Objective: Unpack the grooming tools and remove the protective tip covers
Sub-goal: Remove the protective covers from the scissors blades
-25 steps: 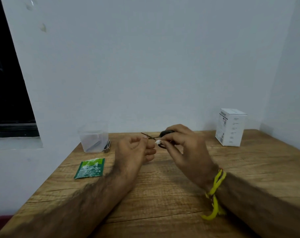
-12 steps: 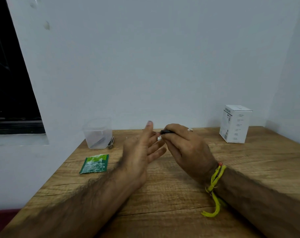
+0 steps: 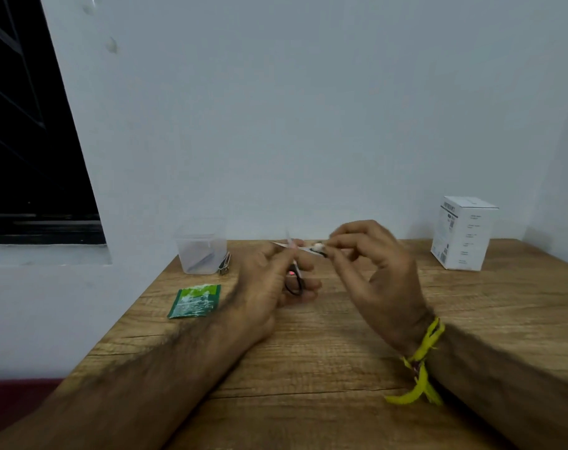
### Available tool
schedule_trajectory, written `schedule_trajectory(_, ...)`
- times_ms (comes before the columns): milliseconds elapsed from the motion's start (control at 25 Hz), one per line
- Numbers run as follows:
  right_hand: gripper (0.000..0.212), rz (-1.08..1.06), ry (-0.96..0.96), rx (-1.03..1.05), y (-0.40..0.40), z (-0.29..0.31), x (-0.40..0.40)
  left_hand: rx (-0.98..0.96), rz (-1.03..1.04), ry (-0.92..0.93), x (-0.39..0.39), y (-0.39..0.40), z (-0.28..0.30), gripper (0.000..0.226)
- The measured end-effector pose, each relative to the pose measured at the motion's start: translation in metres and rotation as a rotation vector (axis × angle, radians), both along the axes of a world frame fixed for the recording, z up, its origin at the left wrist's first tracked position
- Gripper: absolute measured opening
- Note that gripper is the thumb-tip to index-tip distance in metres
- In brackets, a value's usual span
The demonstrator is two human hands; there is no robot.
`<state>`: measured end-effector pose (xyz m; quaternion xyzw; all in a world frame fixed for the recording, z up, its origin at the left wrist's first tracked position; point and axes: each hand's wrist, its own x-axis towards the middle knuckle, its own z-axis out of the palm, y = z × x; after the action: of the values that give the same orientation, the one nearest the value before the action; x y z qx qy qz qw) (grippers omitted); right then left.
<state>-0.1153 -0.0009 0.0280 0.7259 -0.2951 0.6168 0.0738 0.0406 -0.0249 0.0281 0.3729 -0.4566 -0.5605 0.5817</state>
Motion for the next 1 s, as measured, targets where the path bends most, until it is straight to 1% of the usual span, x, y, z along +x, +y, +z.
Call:
schedule_trajectory(80,0.008,-0.083,-0.103,0.067,-0.005,0.002,-0.011,-0.076,-0.16,-0.132,-0.007,0.002,-0.008,0.015)
schedule_trajectory(160,0.005,-0.145,-0.116,0.093,-0.008,0.002,-0.017,-0.129,-0.248,-0.195,-0.01,0.002,-0.012,0.012)
schedule_trajectory(280,0.003,-0.181,0.024,0.049,-0.011,-0.001,-0.019,-0.142,-0.28,-0.212,-0.009,0.001,-0.014,0.014)
schedule_trajectory(360,0.005,-0.178,0.15,0.001,-0.013,-0.003,-0.021,-0.15,-0.305,-0.204,-0.009,0.001,-0.014,0.013)
schedule_trajectory(440,0.007,-0.188,0.234,-0.039,-0.014,-0.004,-0.021,-0.146,-0.318,-0.186,-0.009,0.001,-0.015,0.014)
schedule_trajectory(600,0.008,-0.208,0.303,-0.067,-0.018,-0.005,-0.016,-0.118,-0.275,-0.154,-0.008,-0.002,-0.016,0.011)
schedule_trajectory(800,0.005,-0.319,0.459,-0.091,-0.02,-0.006,-0.015,-0.12,-0.292,-0.126,-0.007,-0.002,-0.017,0.016)
schedule_trajectory(920,0.019,-0.336,0.56,-0.102,-0.019,-0.006,-0.021,-0.113,-0.296,-0.113,-0.007,-0.002,-0.017,0.02)
schedule_trajectory(1000,0.022,-0.329,0.564,-0.095,-0.018,-0.004,-0.018,-0.12,-0.298,-0.111,-0.006,-0.002,-0.018,0.02)
